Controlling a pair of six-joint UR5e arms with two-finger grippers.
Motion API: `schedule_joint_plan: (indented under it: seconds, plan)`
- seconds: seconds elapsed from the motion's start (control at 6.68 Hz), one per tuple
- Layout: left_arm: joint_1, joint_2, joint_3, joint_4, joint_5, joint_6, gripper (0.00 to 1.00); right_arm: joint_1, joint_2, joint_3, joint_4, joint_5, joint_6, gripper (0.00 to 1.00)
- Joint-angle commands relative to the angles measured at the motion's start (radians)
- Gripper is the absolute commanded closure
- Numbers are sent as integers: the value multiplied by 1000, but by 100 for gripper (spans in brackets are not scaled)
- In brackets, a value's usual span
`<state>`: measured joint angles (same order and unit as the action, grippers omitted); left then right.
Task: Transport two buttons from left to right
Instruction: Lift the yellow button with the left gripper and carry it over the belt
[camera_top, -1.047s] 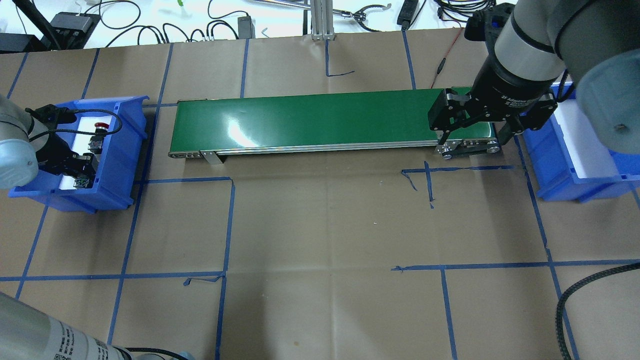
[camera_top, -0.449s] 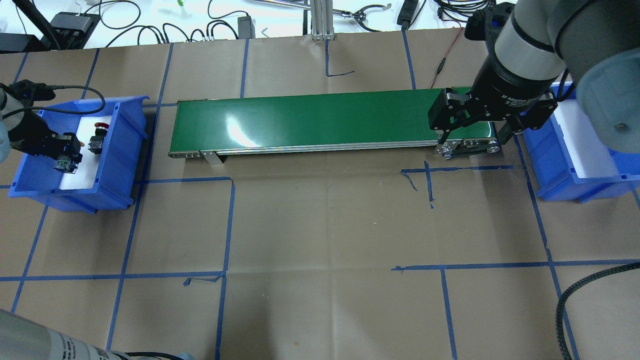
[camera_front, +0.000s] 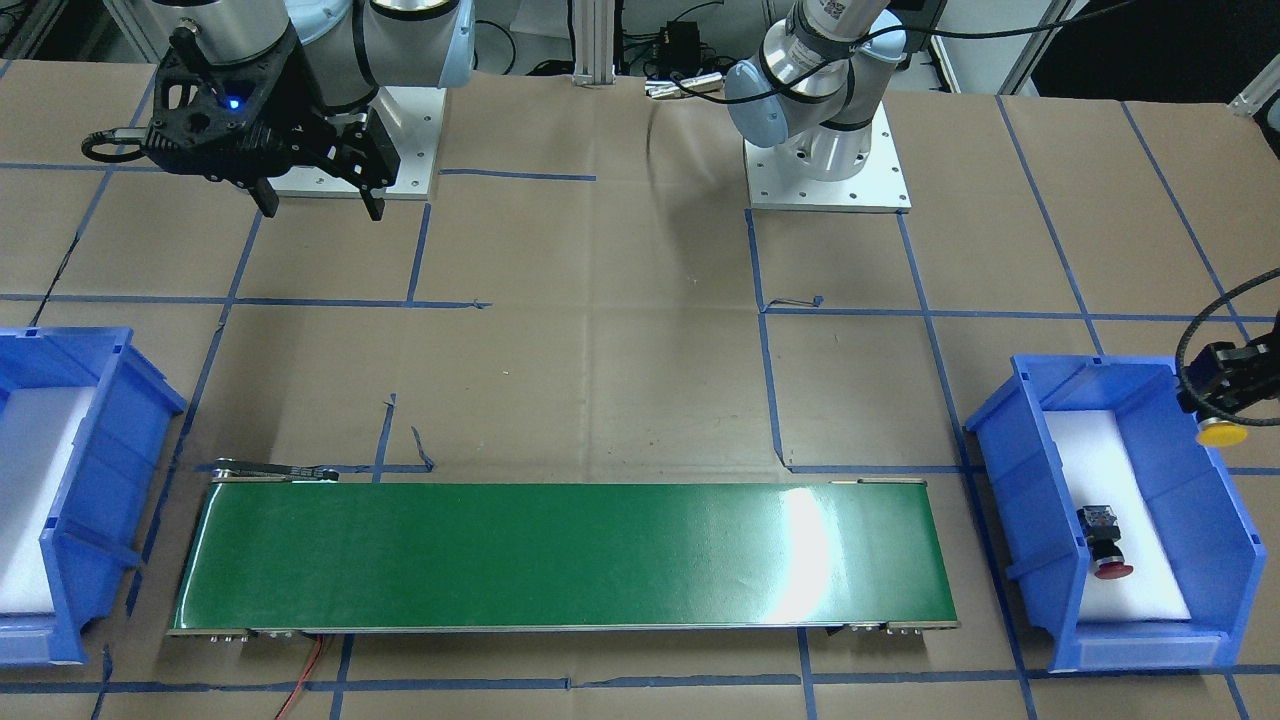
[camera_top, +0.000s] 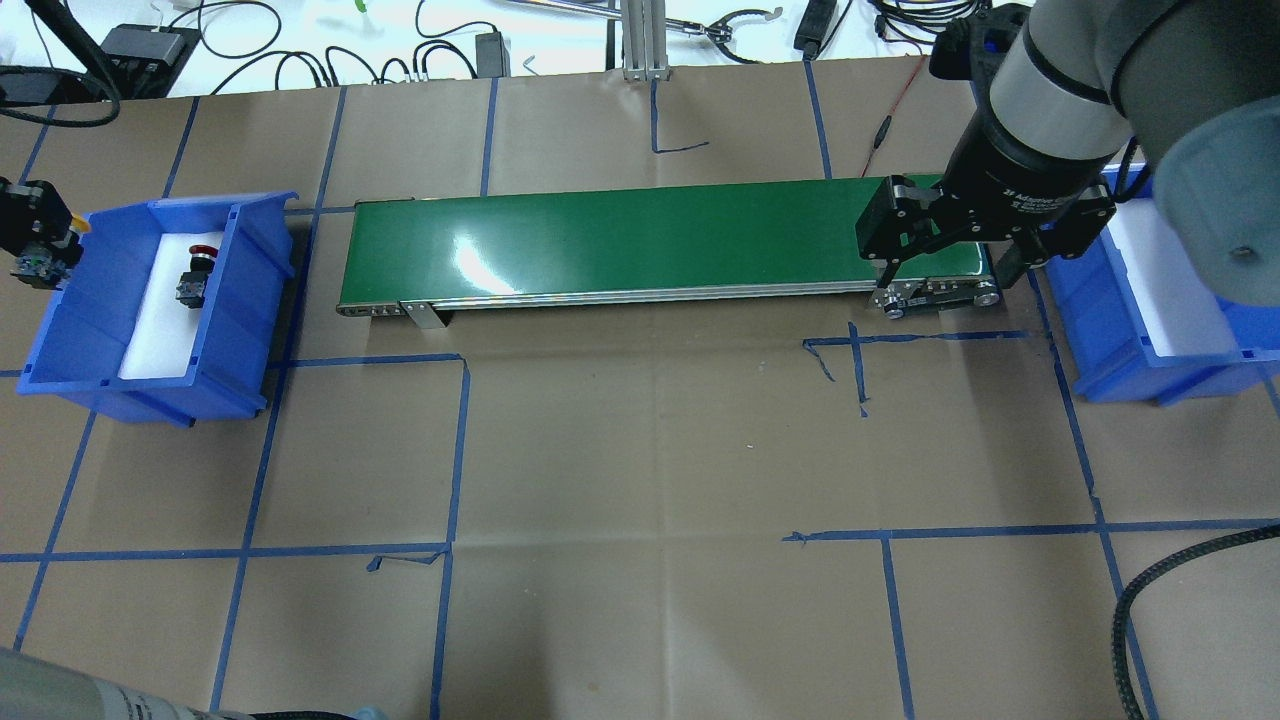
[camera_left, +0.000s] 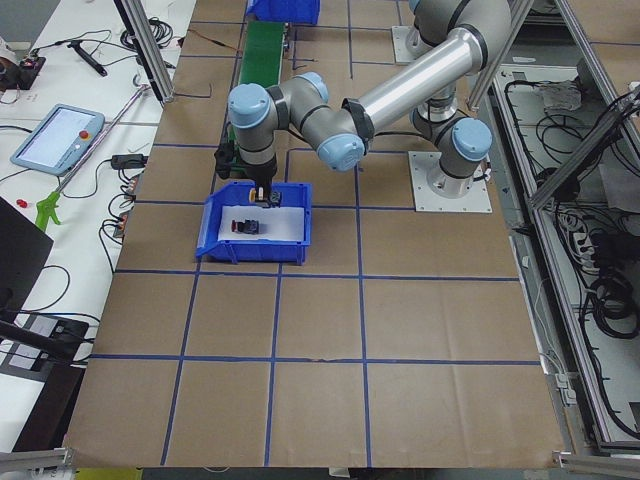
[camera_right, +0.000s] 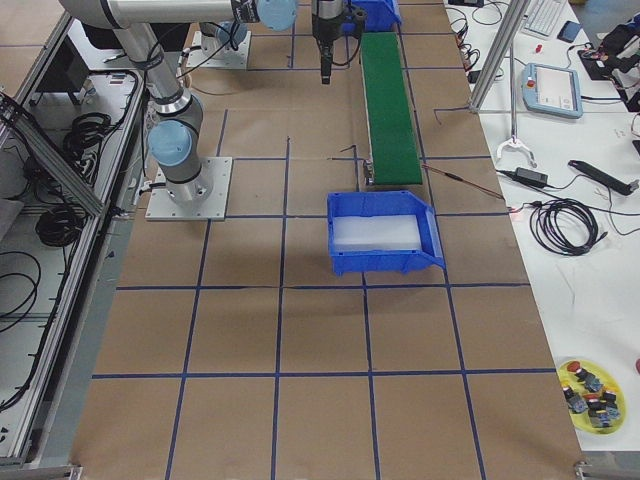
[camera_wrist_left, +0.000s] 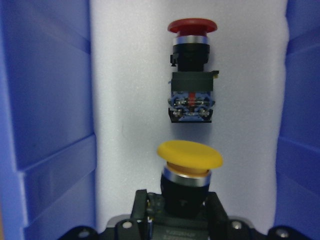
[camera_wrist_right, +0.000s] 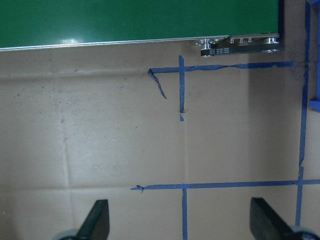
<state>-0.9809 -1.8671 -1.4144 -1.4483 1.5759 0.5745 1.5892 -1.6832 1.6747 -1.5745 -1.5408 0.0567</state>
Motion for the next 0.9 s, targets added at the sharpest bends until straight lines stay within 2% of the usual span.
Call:
schedule_joint_plan:
  seconds: [0.0, 0.6, 0.75]
  plan:
    - [-66, -6, 74, -67, -5, -113, 100, 0, 0, 0, 1, -1, 0, 0]
    - [-428, -20, 74, -52, -11, -552, 100, 0, -3, -1, 2, 1, -1, 0]
    - [-479, -49, 68, -25, -11, -591, 100, 0, -1, -1, 2, 1, -1, 0]
